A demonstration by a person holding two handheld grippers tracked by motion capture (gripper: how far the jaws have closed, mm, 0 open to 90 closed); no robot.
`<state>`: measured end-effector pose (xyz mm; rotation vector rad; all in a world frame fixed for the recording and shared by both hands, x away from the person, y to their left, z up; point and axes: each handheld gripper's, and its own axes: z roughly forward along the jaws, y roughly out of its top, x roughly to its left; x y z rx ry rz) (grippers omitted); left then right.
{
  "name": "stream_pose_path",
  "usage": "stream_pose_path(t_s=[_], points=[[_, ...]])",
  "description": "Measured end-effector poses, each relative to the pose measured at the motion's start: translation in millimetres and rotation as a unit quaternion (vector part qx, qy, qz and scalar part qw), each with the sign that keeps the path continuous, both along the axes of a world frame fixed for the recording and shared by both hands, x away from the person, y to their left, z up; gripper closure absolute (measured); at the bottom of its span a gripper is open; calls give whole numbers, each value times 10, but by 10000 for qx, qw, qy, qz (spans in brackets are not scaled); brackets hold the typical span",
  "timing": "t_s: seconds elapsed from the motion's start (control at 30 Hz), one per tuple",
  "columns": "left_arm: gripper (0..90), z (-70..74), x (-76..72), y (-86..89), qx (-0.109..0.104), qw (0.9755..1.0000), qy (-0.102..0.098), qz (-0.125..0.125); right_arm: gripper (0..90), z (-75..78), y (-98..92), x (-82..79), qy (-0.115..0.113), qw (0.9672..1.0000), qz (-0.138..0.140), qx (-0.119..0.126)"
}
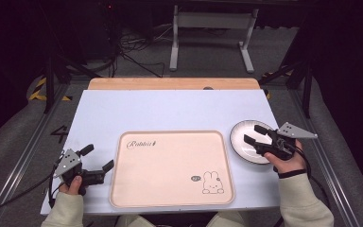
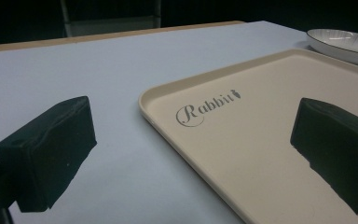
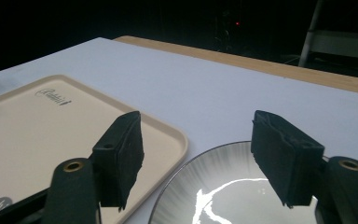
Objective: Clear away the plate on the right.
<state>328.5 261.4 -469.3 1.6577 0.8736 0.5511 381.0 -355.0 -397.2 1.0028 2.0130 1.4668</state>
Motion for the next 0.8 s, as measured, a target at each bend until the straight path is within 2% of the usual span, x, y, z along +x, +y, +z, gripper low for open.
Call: stream_pose_path(t_s=[0.2, 0.37, 0.47, 0.63, 0.7, 0.8], points=[[4, -1, 2, -5, 44, 10000, 4, -17, 353, 70, -85, 134, 118, 9999, -103, -64], [4, -3, 6, -5, 28, 10000, 11, -25, 352, 82, -133, 190, 250, 9995, -162, -56], [4, -3, 7, -5, 31, 10000, 16, -28, 352, 104, -161, 218, 346, 9991, -199, -158], [4, -4, 5, -8, 49, 10000, 11, -21, 350, 130, -245, 247, 407, 9983, -385, -164], [4, -5, 5, -9, 54, 10000, 10, -19, 349, 119, -297, 263, 526, 9971, -537, -136], [4, -5, 6, -9, 59, 10000, 11, -20, 366, 88, -374, 291, 783, 9934, -813, -191]])
